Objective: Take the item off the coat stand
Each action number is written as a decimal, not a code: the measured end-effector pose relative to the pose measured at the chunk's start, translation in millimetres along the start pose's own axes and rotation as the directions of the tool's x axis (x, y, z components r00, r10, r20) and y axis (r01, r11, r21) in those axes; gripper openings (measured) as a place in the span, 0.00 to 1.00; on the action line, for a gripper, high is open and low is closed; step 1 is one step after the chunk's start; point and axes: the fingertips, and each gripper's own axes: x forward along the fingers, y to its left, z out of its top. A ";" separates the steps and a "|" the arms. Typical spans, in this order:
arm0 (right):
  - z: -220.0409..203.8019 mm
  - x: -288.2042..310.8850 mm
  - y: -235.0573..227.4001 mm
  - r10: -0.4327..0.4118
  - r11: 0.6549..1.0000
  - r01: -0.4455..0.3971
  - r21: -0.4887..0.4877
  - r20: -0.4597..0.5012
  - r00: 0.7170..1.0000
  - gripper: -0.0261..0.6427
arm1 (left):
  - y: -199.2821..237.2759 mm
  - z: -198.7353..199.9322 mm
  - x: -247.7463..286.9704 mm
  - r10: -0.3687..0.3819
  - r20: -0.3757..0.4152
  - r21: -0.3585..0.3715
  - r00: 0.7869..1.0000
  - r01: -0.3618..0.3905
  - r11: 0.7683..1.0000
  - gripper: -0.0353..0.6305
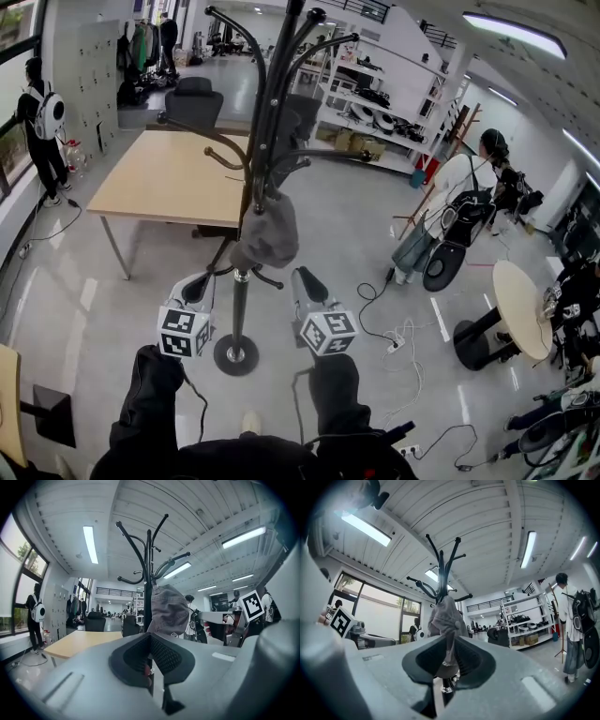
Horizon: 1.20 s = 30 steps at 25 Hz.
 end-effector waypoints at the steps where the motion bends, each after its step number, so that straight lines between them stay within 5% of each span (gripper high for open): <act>1: 0.7 1.5 -0.3 0.004 1.000 -0.004 -0.004 -0.001 1.000 0.11 | -0.5 -0.3 0.3 0.000 -0.001 0.000 1.000 0.000 1.000 0.06; 18: -10.6 35.2 -5.9 0.079 0.997 -0.080 -0.019 -0.065 0.995 0.30 | 6.6 -1.2 8.8 0.031 -0.003 -0.004 1.000 -0.031 1.000 0.06; 30: -7.9 50.0 -8.2 0.108 0.994 -0.109 -0.013 -0.072 0.992 0.31 | 14.0 -0.8 10.4 0.063 -0.009 -0.008 0.998 -0.063 0.998 0.06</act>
